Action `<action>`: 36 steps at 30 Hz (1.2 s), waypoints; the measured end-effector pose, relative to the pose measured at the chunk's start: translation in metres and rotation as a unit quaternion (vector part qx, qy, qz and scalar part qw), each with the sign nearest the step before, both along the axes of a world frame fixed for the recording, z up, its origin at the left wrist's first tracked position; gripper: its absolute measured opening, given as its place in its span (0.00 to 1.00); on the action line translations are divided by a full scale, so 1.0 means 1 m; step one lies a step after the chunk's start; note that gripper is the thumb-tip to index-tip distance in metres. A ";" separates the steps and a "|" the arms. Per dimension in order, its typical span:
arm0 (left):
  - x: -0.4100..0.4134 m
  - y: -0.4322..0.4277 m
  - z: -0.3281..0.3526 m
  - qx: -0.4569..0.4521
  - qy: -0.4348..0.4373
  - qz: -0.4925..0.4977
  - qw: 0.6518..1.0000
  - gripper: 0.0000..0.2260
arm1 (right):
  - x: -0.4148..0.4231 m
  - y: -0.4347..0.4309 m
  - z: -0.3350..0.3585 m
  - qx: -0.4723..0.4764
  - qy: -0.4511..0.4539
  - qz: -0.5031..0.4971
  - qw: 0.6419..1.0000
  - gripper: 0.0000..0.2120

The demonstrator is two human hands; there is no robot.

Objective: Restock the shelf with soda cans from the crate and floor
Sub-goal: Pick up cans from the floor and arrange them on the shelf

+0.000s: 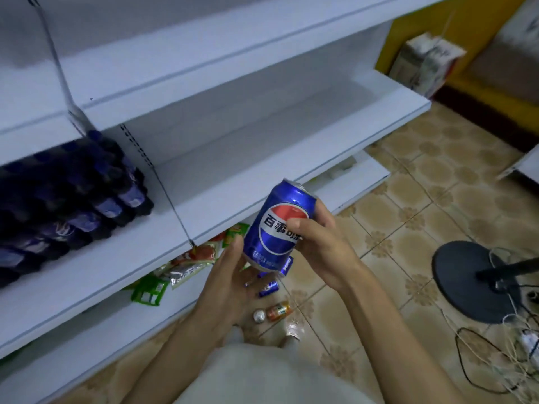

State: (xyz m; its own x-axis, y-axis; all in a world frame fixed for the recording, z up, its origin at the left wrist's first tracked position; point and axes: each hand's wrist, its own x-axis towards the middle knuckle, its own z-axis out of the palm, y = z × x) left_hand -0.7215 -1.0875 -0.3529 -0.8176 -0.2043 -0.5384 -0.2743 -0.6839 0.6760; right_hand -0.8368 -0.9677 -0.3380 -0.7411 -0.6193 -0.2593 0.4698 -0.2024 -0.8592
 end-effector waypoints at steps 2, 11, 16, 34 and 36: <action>0.002 0.002 0.019 0.021 0.034 -0.007 0.999 0.41 | -0.001 -0.004 0.017 -0.068 0.010 0.047 0.997 0.39; 0.021 0.005 0.074 0.085 0.178 0.000 0.980 0.45 | -0.002 -0.010 0.077 -0.171 0.080 0.184 0.965 0.26; 0.020 0.005 0.100 0.078 0.181 0.078 0.977 0.26 | -0.001 -0.029 0.102 -0.106 0.166 0.217 0.956 0.28; 0.065 -0.118 0.187 0.022 0.299 0.293 0.908 0.23 | 0.036 -0.185 0.212 -0.058 0.400 0.281 0.870 0.35; 0.072 -0.134 0.193 0.006 0.303 0.312 0.900 0.22 | 0.045 -0.201 0.220 -0.063 0.421 0.279 0.860 0.35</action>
